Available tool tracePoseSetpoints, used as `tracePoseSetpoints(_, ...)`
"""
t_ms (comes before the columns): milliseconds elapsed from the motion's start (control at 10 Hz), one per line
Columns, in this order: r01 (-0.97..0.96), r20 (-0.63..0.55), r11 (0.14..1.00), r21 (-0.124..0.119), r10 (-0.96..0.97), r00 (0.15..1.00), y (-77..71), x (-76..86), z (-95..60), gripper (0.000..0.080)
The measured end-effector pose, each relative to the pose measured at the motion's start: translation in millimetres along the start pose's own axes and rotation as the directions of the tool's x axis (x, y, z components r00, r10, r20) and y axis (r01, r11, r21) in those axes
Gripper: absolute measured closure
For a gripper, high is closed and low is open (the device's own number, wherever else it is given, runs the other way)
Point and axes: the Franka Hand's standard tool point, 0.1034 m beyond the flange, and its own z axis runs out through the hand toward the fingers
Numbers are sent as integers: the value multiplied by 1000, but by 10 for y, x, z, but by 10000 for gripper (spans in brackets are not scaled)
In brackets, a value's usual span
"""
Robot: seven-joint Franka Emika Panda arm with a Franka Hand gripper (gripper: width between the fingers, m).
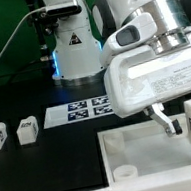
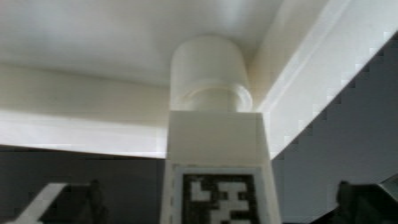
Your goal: Assemble one leg
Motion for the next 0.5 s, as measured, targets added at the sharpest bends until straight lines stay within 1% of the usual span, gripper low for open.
tracePoseSetpoints(200,-1,99,1000,7,0,995,29,89,-216,151)
tracePoseSetpoints(300,-2,92,1000,3,2,996,55,138,-257,151)
tracePoseSetpoints(400,-8,166,1000,14,5,986,30,76,-236,151)
tracePoseSetpoints(500,-13,263,999,30,5,965,12,129,-267,151)
